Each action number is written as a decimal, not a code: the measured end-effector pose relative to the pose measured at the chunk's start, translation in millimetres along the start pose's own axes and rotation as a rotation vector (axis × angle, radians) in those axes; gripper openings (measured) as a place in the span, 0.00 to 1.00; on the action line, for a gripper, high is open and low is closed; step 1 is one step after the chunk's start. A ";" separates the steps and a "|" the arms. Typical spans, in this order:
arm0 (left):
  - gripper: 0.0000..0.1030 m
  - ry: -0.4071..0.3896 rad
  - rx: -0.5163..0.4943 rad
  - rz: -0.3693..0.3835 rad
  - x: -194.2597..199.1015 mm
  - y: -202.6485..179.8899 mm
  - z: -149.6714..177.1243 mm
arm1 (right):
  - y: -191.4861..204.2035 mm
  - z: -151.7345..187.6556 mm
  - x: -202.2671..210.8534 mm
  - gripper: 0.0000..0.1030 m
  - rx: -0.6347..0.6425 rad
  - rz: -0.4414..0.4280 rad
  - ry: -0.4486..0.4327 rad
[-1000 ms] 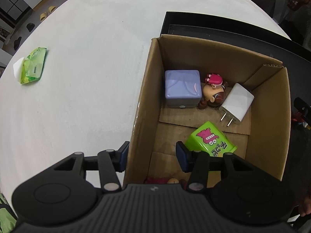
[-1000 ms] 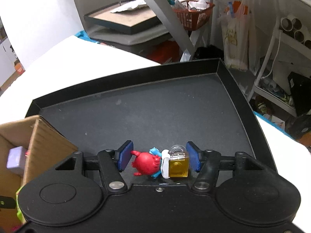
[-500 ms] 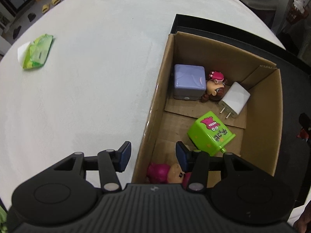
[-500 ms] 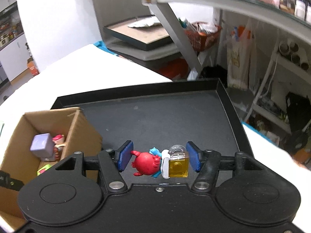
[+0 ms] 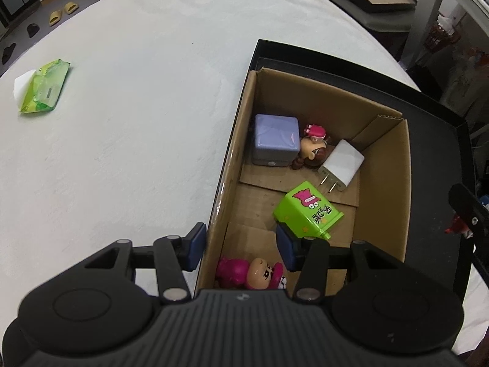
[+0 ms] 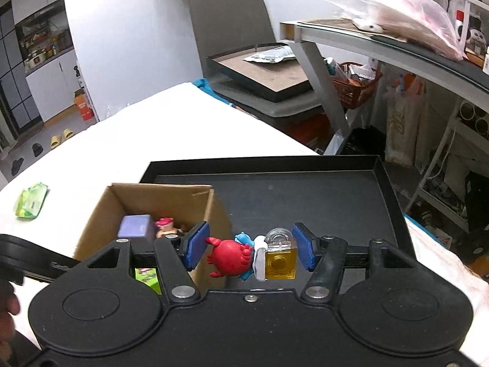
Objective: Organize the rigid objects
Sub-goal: 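Carry the red figure with the right gripper into the box and release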
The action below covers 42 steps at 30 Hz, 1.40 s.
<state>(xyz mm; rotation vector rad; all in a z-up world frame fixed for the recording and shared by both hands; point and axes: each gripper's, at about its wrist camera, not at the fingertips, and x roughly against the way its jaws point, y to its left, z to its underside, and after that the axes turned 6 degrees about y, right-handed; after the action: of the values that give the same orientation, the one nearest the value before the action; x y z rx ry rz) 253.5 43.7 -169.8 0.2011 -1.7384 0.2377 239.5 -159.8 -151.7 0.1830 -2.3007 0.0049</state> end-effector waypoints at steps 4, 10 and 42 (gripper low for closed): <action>0.47 -0.004 -0.002 0.022 -1.8 4.6 0.7 | 12.0 -0.7 3.2 0.57 0.000 0.006 0.005; 0.46 -0.007 0.005 0.052 -6.5 13.3 0.5 | 28.0 -7.4 7.0 0.57 -0.032 -0.020 0.018; 0.14 0.006 0.034 0.198 -16.2 52.7 -4.6 | 93.6 -13.6 -31.5 0.60 0.032 0.023 0.146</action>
<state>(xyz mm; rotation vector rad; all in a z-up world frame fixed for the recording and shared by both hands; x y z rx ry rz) 246.7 95.7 -187.4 0.0528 -1.7500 0.4117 257.8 -62.2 -160.6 0.1666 -2.1575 0.0644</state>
